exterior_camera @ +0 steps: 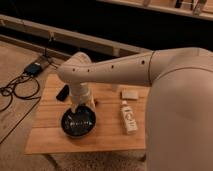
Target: Place the bottle in the ceramic bowl
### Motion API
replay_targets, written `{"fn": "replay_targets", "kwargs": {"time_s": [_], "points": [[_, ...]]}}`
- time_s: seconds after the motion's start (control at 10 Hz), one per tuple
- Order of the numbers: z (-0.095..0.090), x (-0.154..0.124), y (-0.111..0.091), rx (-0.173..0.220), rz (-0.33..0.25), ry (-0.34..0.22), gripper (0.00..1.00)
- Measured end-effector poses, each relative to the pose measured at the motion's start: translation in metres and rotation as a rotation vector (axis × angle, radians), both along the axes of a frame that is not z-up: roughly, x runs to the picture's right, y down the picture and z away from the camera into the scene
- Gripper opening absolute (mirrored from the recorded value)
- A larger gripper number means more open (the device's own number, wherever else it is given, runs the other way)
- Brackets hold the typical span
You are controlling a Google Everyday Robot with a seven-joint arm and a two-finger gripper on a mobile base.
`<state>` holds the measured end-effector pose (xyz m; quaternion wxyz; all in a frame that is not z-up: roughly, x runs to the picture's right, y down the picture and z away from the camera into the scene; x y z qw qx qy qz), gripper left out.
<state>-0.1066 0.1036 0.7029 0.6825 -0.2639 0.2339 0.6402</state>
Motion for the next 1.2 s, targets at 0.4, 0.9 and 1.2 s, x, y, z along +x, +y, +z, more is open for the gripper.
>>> {"fn": "replay_targets", "kwargs": {"time_s": [0.4, 0.9, 1.2], "points": [[0.000, 0.000, 0.000, 0.000, 0.000, 0.000, 0.65], [0.000, 0.001, 0.000, -0.004, -0.008, -0.005, 0.65], [0.005, 0.032, -0.003, -0.027, -0.087, -0.032, 0.65]]}}
